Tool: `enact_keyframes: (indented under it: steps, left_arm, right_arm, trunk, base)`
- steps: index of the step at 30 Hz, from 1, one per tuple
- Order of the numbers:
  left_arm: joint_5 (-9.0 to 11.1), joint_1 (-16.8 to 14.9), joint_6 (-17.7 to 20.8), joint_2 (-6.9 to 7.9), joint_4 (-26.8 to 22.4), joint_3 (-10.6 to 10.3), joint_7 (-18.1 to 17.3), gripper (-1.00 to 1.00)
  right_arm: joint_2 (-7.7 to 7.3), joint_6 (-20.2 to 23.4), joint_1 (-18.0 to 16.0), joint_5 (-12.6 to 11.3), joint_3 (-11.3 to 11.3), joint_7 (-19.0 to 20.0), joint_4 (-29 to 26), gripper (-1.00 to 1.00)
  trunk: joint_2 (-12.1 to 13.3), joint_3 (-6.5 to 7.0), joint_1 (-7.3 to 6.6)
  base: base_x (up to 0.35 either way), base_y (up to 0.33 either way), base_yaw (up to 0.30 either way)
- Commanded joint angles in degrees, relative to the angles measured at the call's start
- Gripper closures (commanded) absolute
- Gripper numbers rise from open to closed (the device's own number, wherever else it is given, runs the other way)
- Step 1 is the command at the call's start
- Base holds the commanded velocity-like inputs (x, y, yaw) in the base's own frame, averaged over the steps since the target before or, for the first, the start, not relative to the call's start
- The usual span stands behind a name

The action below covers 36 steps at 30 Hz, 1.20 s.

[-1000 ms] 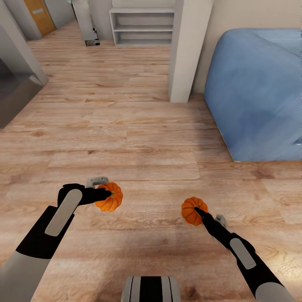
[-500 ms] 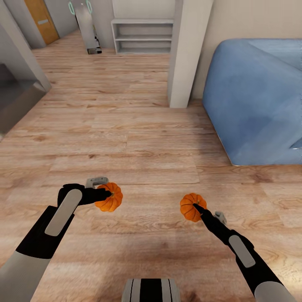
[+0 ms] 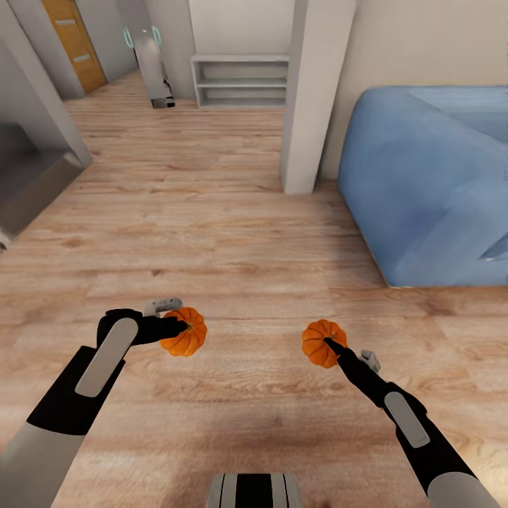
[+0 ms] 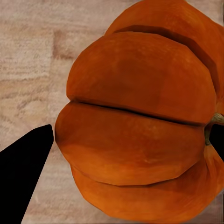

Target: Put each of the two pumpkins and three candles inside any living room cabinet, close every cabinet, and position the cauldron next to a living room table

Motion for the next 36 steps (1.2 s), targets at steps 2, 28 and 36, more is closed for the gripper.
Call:
enact_keyframes:
  steps: [2, 28, 36]
  left_arm:
    - [0.5, 0.0, 0.1, 0.05, 0.0, -0.1, 0.7, 1.00]
    - [0.5, 0.0, 0.1, 0.05, 0.0, -0.1, 0.6, 1.00]
    - [0.5, 0.0, 0.1, 0.05, 0.0, -0.1, 0.6, 1.00]
  right_arm:
    - [0.01, 0.6, 0.0, -0.7, -0.1, 0.1, 0.0, 1.00]
    - [-0.02, 0.4, 0.0, -0.7, 1.6, 0.2, 0.0, 1.00]
    - [0.01, 0.6, 0.0, -0.7, 1.7, -0.2, 0.0, 1.00]
  trunk:
    - [0.0, 0.41, -0.06]
    - [0.4, 6.17, -0.73]
    - [0.5, 7.94, -0.93]
  base:
    - [0.000, 0.000, 0.000]
    - [0.000, 0.000, 0.000]
    - [-0.051, 0.123, 0.000]
